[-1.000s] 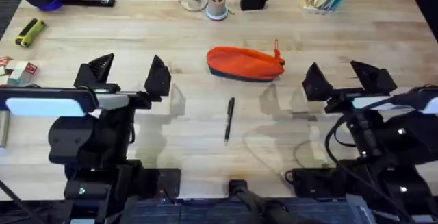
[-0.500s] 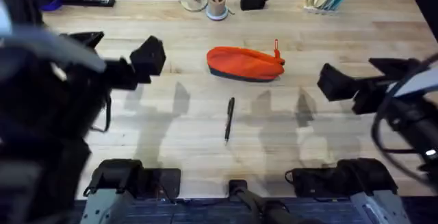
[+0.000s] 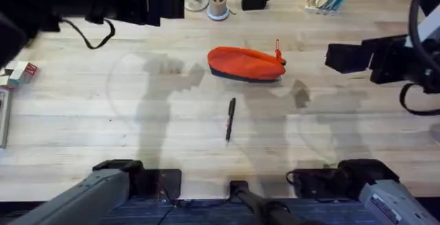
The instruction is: Unzip the bag, pick up the pens from the table one at a time and place them inside, then zip the bag closed.
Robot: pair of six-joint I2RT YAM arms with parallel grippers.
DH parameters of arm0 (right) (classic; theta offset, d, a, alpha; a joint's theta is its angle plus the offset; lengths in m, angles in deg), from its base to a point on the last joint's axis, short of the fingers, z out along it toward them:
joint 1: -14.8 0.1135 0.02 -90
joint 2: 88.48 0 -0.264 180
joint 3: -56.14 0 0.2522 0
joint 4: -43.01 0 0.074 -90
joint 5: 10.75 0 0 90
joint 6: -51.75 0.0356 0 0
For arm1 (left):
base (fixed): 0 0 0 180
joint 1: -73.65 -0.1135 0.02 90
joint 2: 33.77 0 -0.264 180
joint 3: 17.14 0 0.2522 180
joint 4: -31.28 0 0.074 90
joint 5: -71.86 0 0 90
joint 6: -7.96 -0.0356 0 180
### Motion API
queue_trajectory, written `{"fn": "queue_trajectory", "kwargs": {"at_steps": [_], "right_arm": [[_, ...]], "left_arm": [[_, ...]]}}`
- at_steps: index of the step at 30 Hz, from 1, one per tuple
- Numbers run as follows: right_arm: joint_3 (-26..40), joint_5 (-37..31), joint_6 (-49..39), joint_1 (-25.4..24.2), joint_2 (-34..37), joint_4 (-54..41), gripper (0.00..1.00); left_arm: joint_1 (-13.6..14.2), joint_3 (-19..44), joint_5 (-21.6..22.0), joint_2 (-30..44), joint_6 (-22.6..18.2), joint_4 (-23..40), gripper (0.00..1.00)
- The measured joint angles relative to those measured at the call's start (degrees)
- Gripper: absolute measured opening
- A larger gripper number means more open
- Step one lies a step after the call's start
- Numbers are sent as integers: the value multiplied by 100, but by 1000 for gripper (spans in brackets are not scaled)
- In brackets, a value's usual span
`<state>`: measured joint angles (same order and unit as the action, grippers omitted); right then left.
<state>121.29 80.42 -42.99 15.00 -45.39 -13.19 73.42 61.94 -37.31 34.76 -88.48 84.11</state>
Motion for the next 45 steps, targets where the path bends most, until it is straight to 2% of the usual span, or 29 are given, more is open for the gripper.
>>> {"fn": "queue_trajectory", "kwargs": {"at_steps": [6,10,12,15,20,24,30,37,42,45], "right_arm": [[9,15,2,0,19,-5,996],[11,17,0,0,19,-3,996],[11,17,0,0,19,-3,996],[11,17,2,0,19,-3,996],[11,17,2,0,19,-3,996],[11,17,0,0,19,-3,996],[11,17,2,0,19,-4,997],[11,17,2,0,19,-3,997],[11,17,2,0,19,-3,997],[11,17,2,0,19,-3,997]], "left_arm": [[0,111,-144,230,-412,146,993],[64,115,-199,229,-956,150,993],[160,115,-247,230,-1366,215,993],[340,115,-372,230,-2208,368,993],[608,115,-650,230,-3909,508,993],[641,115,-722,230,-4684,357,993],[640,115,-763,230,-5086,400,993],[640,118,-784,273,-5203,509,993],[640,118,-712,642,-5214,513,993],[640,118,-822,910,-5286,509,993]]}}
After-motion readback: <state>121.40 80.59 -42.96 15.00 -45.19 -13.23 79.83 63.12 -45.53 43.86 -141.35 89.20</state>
